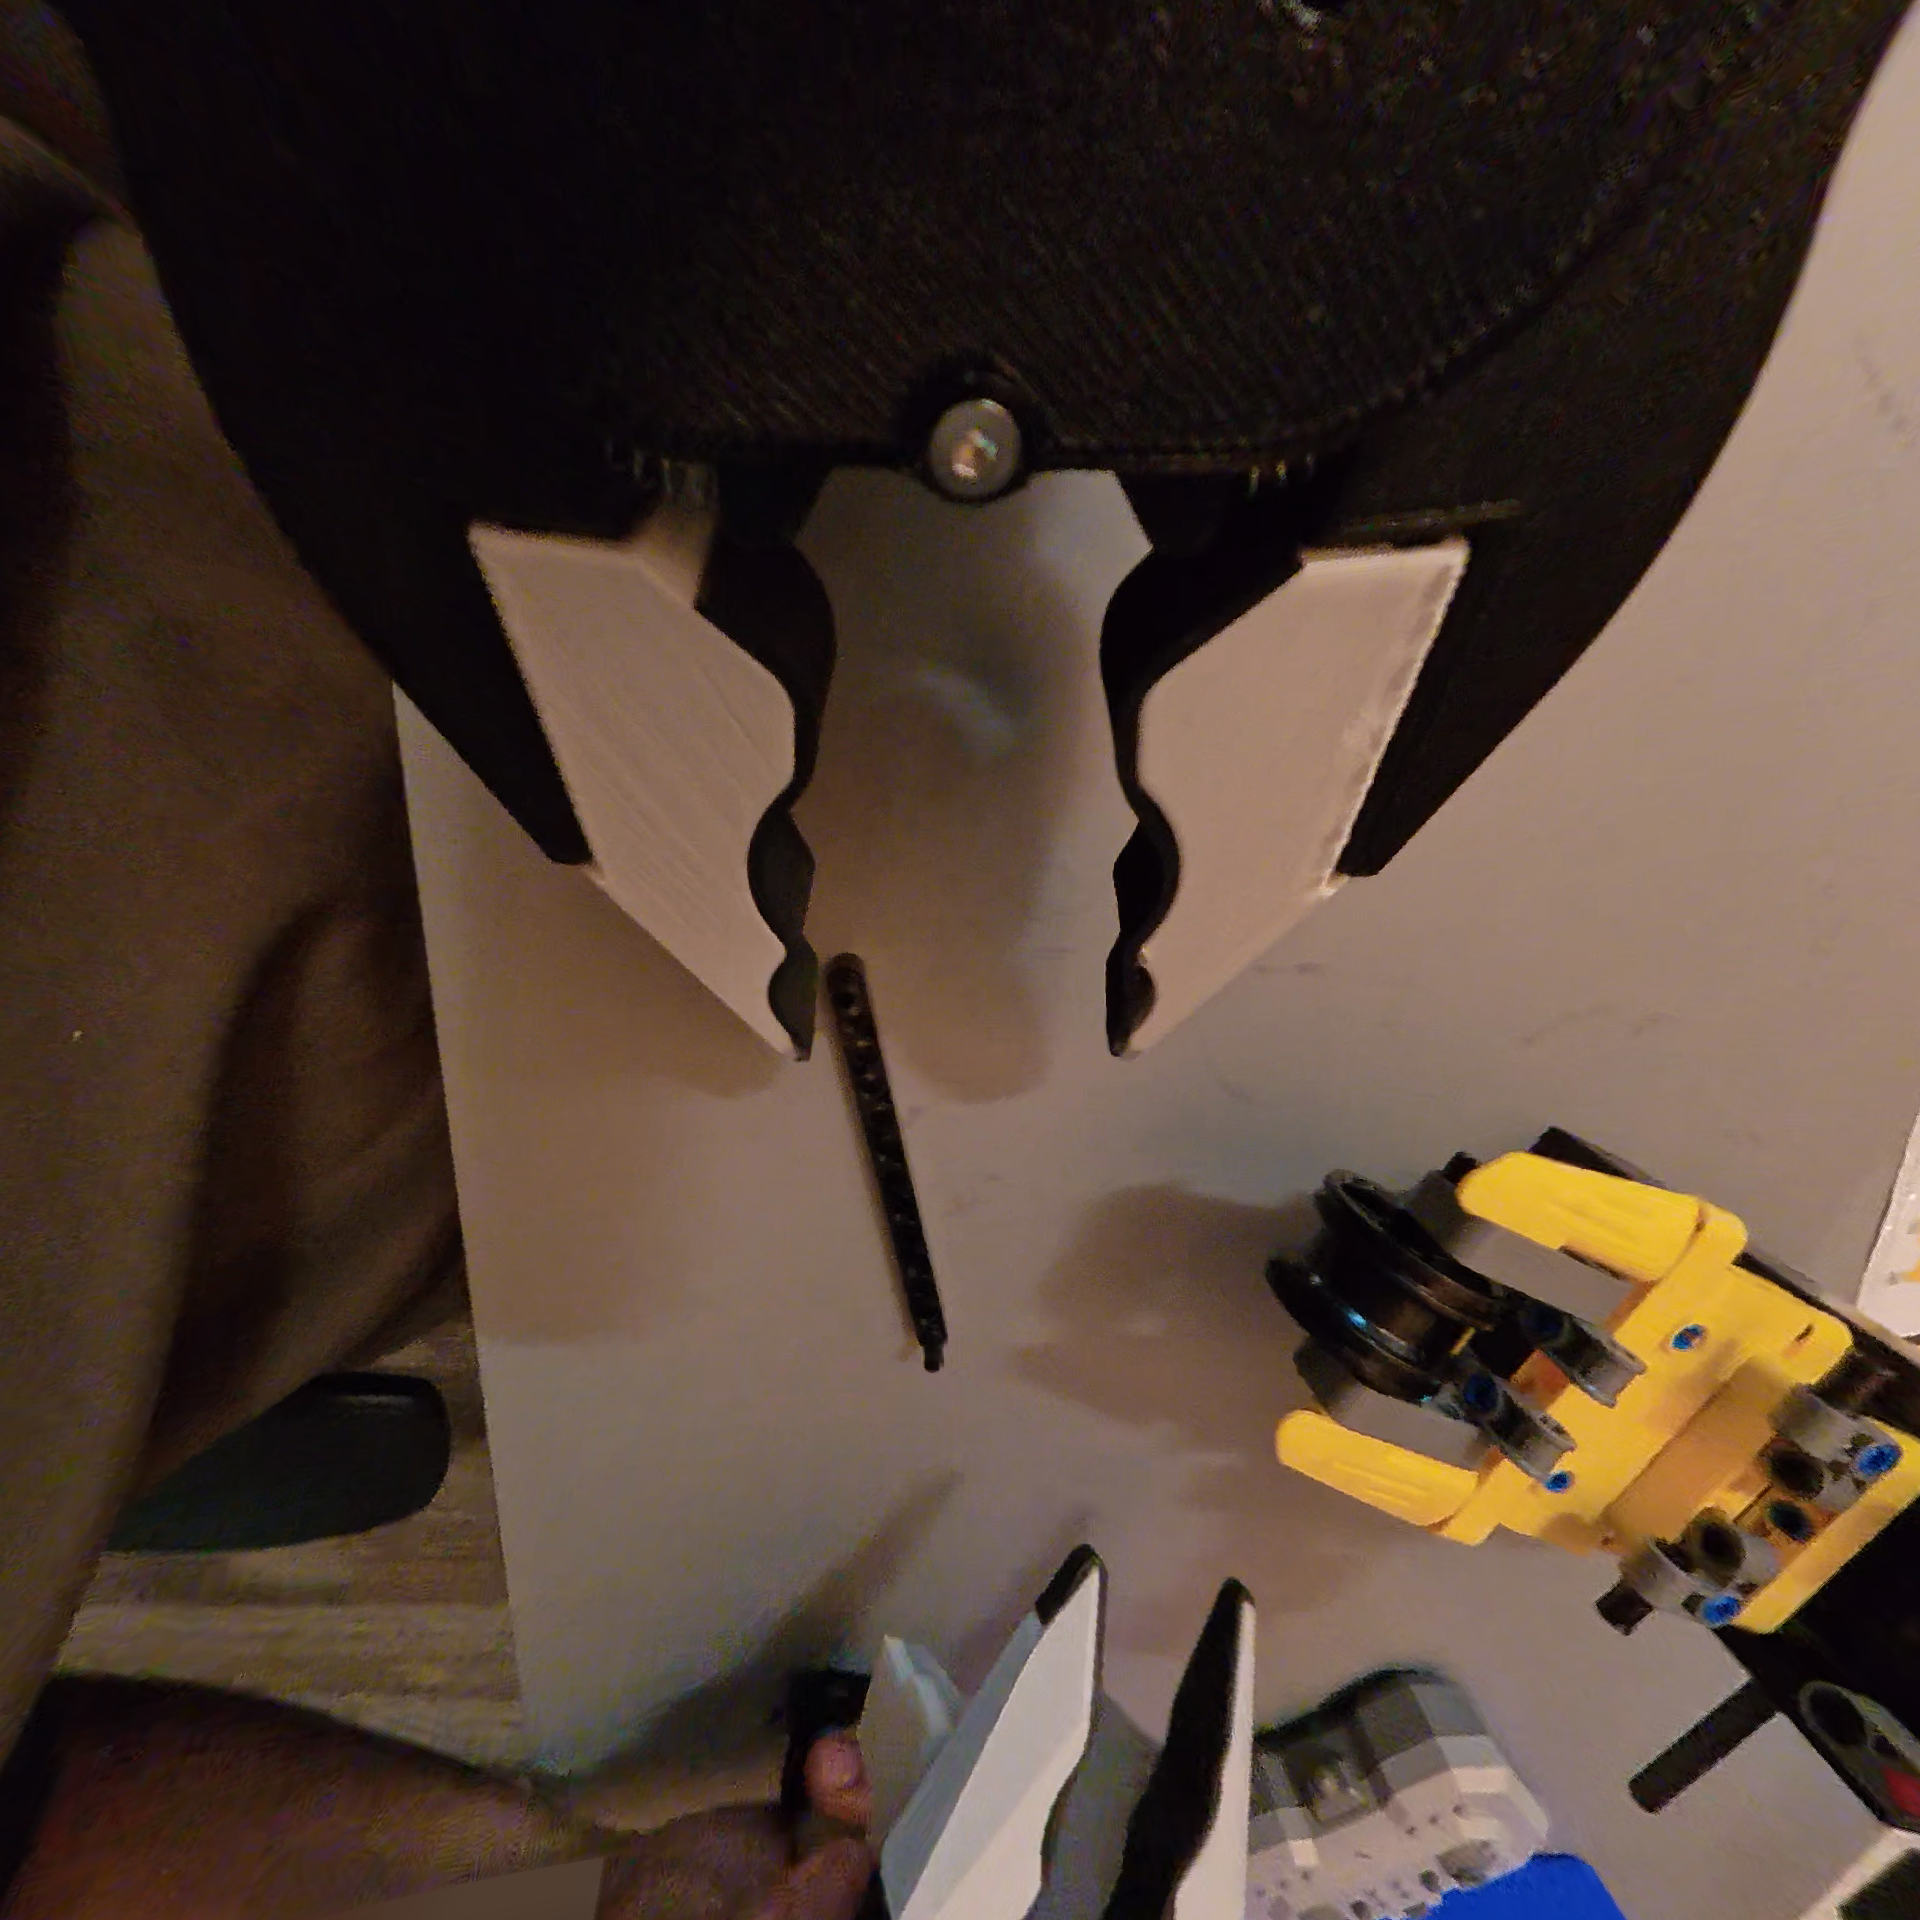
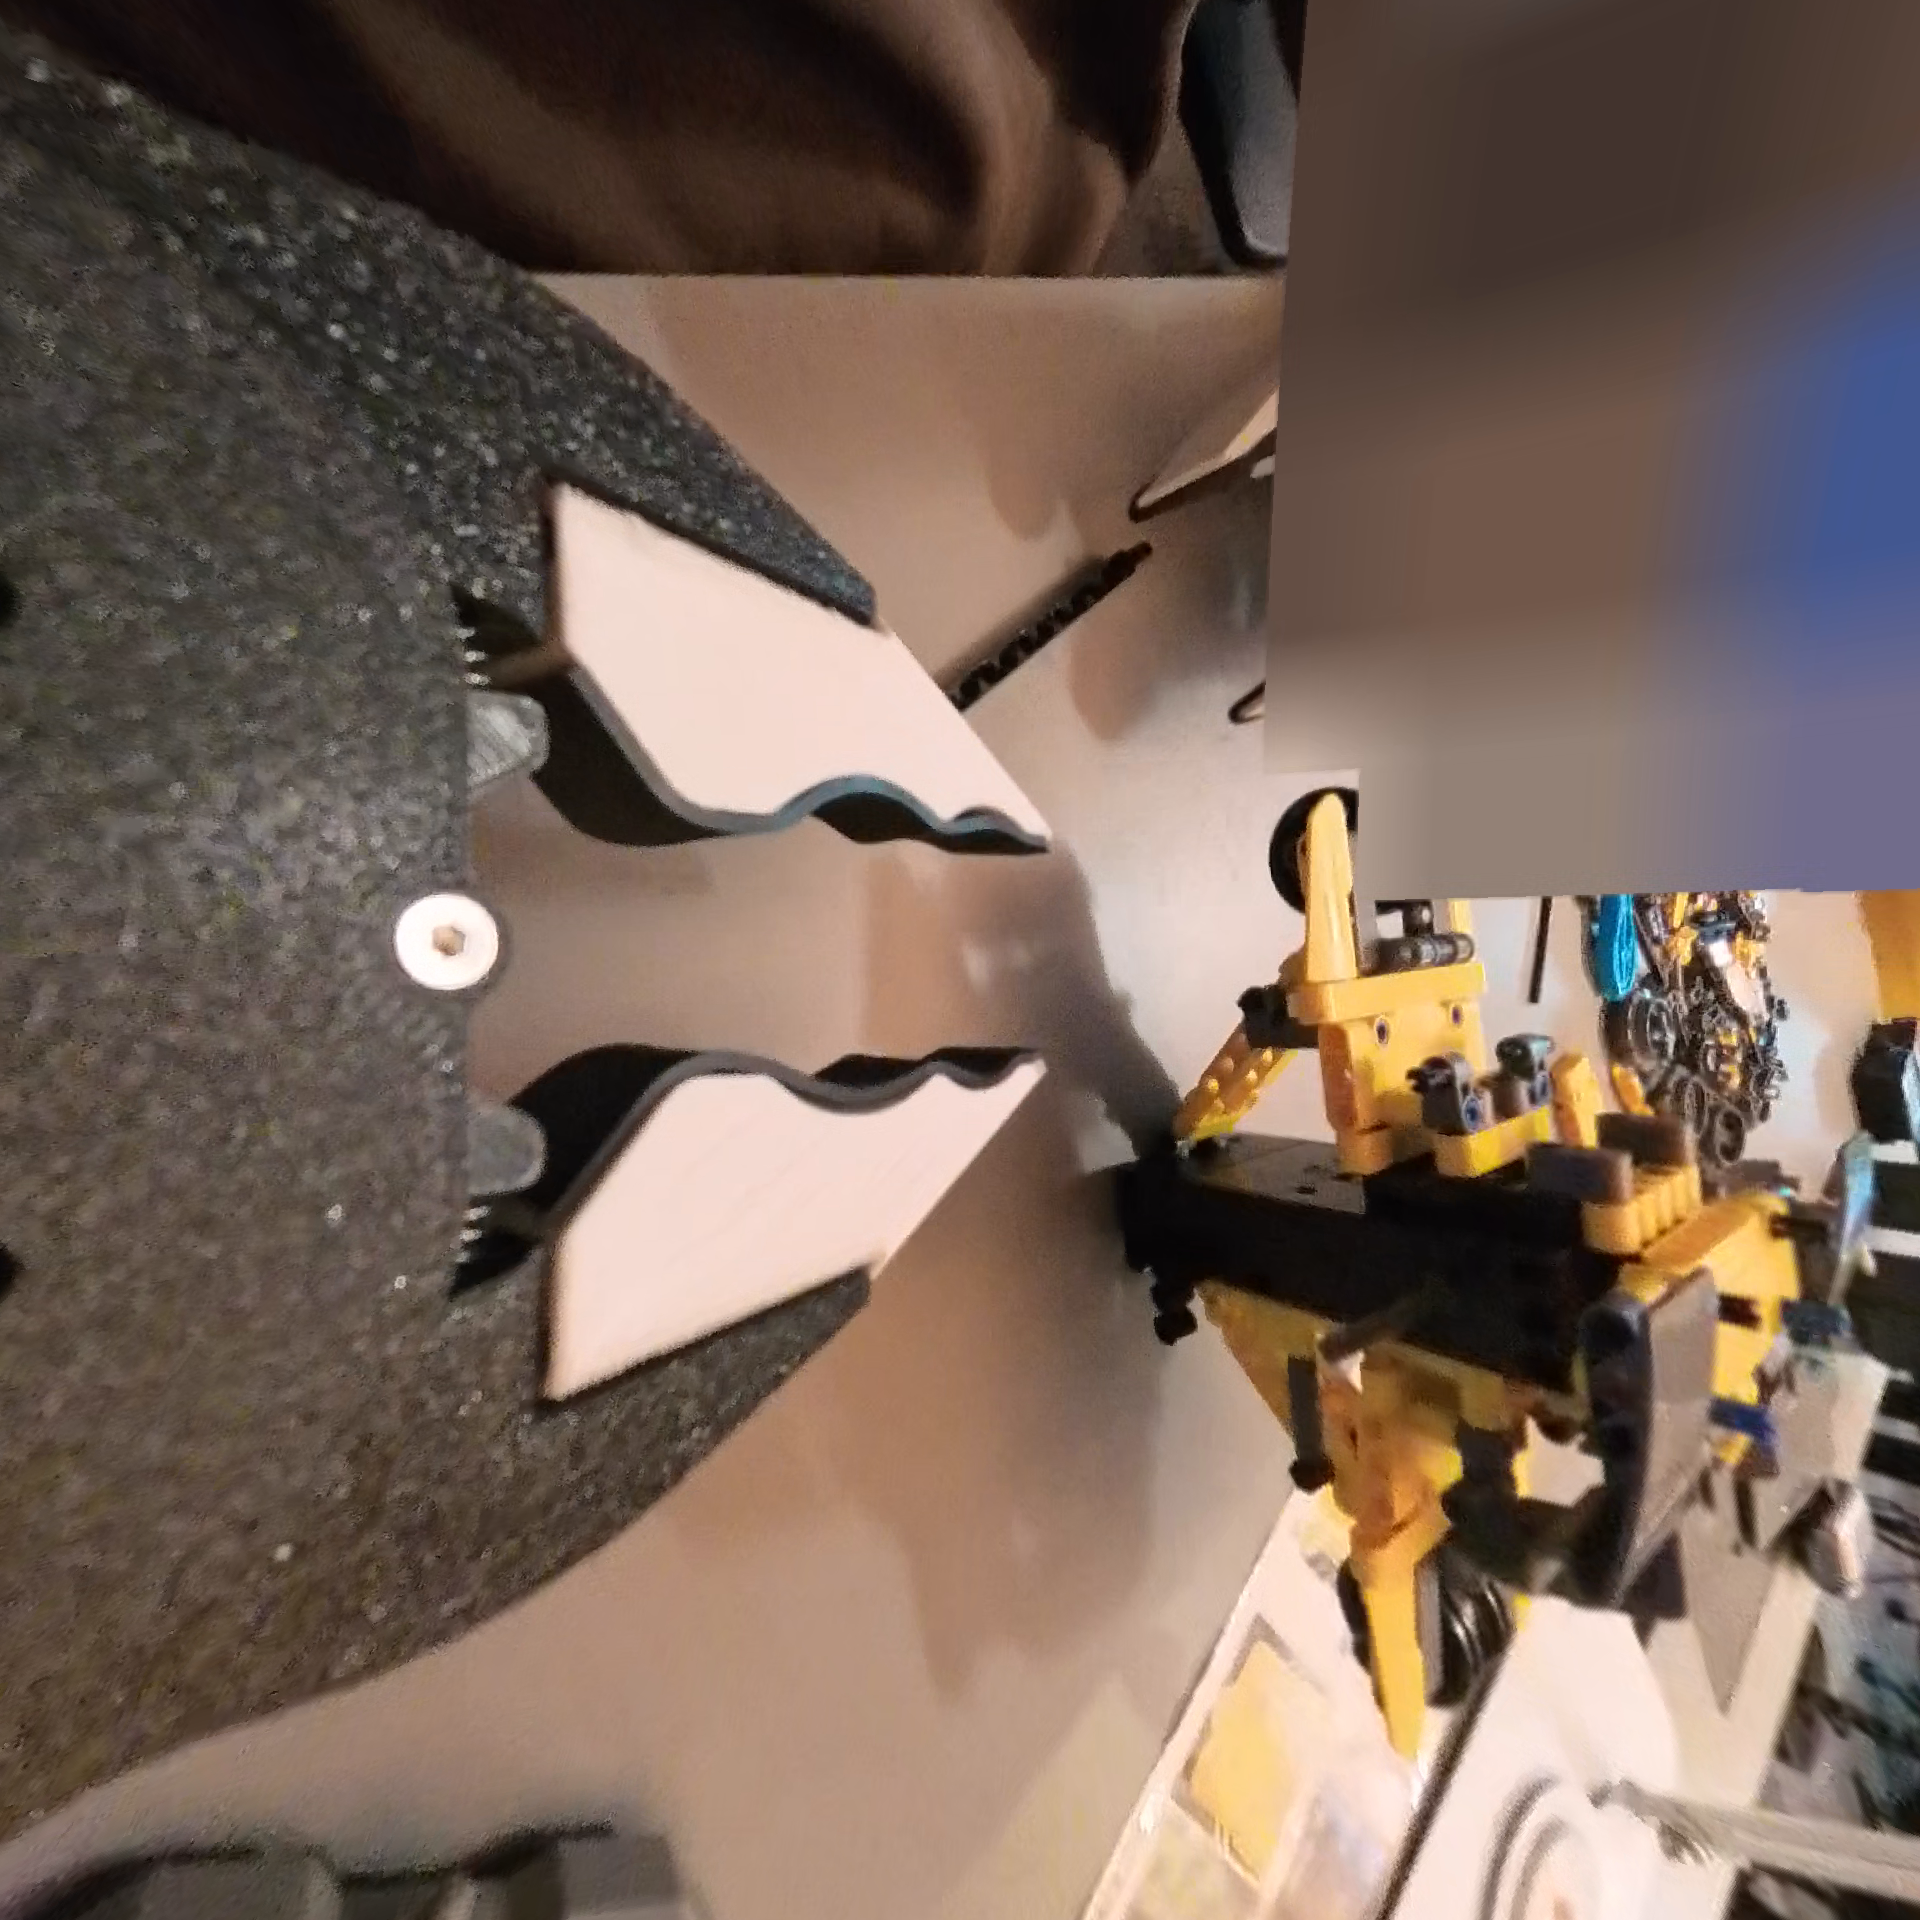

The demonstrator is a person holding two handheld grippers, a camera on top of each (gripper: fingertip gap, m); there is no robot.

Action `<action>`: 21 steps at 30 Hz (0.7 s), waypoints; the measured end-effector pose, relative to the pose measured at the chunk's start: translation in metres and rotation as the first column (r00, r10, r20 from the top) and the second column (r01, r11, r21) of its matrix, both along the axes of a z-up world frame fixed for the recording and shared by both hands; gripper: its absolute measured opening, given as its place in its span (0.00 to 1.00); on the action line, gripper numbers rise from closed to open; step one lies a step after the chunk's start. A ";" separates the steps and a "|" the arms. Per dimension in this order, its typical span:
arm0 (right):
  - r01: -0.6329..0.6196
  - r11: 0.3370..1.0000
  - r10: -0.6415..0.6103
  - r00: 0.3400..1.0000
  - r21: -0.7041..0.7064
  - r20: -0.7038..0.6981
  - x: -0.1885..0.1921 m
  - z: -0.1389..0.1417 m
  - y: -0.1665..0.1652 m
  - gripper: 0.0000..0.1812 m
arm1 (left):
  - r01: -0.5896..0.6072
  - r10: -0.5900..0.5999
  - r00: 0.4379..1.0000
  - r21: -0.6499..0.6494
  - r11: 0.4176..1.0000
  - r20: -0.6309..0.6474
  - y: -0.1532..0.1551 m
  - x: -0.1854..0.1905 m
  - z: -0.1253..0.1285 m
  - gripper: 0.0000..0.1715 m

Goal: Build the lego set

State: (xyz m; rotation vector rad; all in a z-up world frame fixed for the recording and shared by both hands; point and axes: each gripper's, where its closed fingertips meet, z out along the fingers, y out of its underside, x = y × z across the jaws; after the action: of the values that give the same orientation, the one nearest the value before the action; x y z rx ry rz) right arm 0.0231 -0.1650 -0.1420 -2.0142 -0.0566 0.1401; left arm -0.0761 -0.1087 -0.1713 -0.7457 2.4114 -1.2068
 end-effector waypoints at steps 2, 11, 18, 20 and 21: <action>0.006 1.000 -0.006 1.000 0.010 -0.022 0.006 0.002 0.004 0.15 | -0.004 0.004 1.000 -0.041 0.999 -0.005 0.002 0.001 0.005 0.33; 0.225 0.973 -0.222 0.973 -0.047 0.059 0.053 -0.008 0.014 0.15 | -0.284 0.322 0.944 -0.330 0.900 0.067 0.074 0.037 0.050 0.37; 0.298 0.954 -0.297 0.954 -0.020 0.024 0.070 -0.003 0.001 0.17 | -0.427 0.461 0.878 -0.229 0.875 0.126 0.110 0.043 0.042 0.38; 0.339 0.940 -0.338 0.940 -0.027 0.049 0.078 -0.005 -0.006 0.17 | -0.427 0.460 0.880 -0.225 0.876 0.120 0.110 0.043 0.041 0.39; 0.358 0.933 -0.355 0.932 -0.034 0.069 0.081 -0.006 -0.010 0.17 | -0.432 0.464 0.878 -0.225 0.873 0.116 0.111 0.044 0.041 0.39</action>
State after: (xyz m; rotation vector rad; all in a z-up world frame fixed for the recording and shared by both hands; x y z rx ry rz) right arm 0.1041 -0.1746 -0.1479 -2.0390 0.2764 -0.1549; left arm -0.0326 0.0024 -0.1307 -1.1407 1.8562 -1.2529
